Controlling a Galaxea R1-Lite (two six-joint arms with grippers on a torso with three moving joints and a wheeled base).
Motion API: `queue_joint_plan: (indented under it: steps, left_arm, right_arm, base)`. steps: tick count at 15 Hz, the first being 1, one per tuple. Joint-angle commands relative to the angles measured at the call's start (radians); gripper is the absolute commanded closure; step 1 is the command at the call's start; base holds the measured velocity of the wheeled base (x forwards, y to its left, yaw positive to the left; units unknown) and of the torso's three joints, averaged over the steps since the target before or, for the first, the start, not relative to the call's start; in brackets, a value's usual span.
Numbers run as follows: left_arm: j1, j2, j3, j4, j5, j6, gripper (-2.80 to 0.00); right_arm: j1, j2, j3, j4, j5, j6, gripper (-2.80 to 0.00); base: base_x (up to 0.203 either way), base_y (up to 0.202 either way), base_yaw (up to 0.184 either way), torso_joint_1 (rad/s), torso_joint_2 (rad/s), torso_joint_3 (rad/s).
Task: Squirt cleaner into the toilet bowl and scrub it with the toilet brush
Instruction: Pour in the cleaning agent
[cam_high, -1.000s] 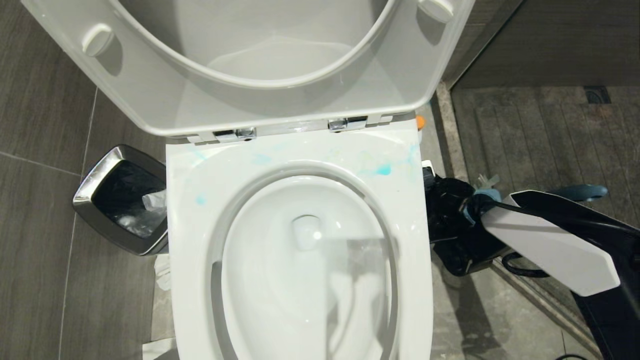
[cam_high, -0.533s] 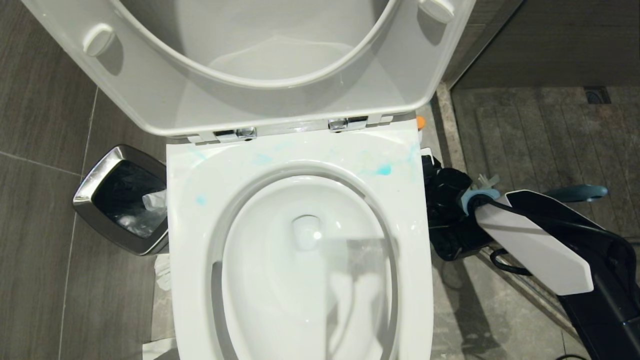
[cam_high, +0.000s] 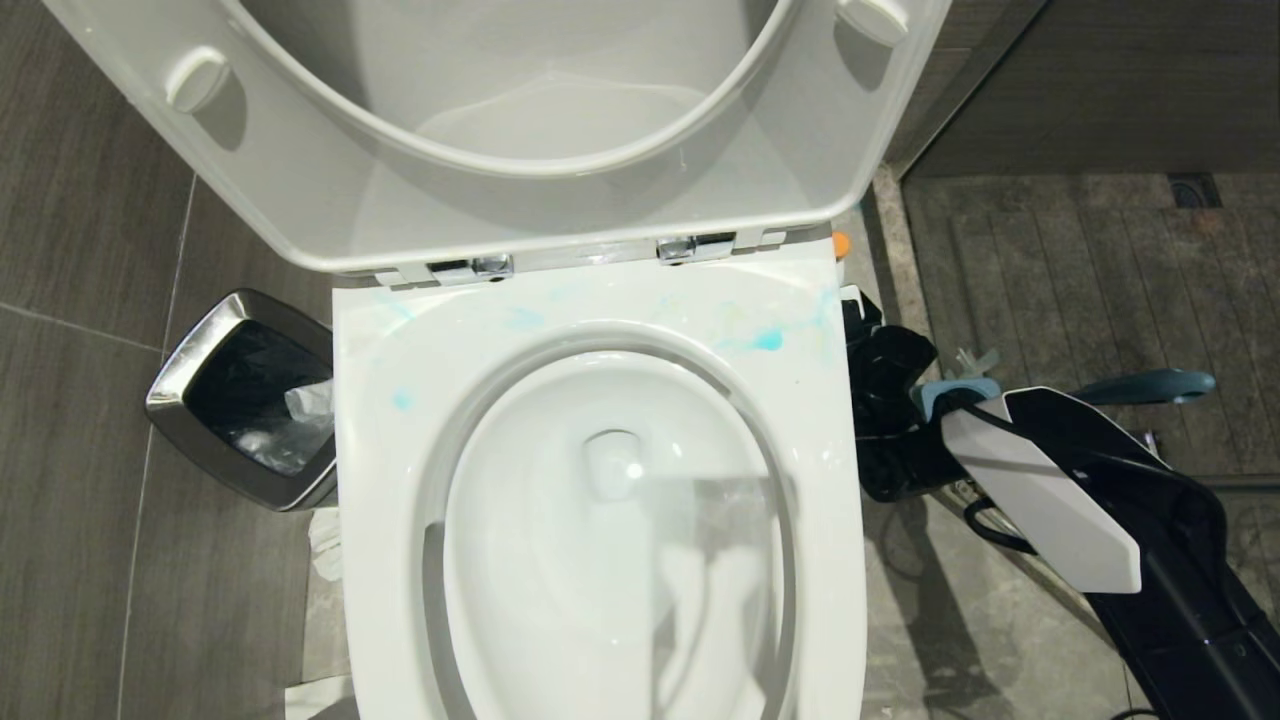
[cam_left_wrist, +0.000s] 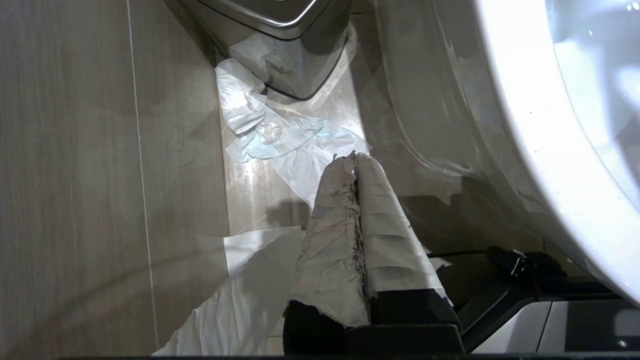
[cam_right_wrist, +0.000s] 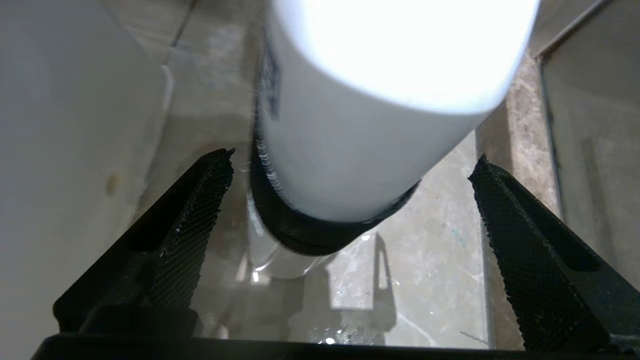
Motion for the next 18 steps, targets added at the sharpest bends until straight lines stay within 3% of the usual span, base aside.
queue_joint_plan:
  steps: [1, 11, 12, 18]
  left_arm:
    - [0.001, 0.002, 0.000, 0.000, 0.000, 0.000, 0.00]
    - [0.001, 0.002, 0.000, 0.000, 0.000, 0.000, 0.00]
    - [0.001, 0.002, 0.000, 0.000, 0.000, 0.000, 0.00]
    - [0.001, 0.002, 0.000, 0.000, 0.000, 0.000, 0.00]
  right_arm:
    - [-0.004, 0.028, -0.042, 0.011, -0.002, -0.002, -2.80]
    - [-0.006, 0.055, -0.169, 0.089, 0.064, -0.004, -2.80]
    - [-0.006, 0.055, -0.169, 0.089, 0.066, -0.004, 0.00]
    - [-0.015, 0.055, -0.169, 0.092, 0.067, -0.009, 0.00]
  base:
    - [0.000, 0.000, 0.000, 0.000, 0.00, 0.000]
    - [0.000, 0.000, 0.000, 0.000, 0.00, 0.000]
    - [0.000, 0.000, 0.000, 0.000, 0.00, 0.000]
    - [0.000, 0.000, 0.000, 0.000, 0.00, 0.000]
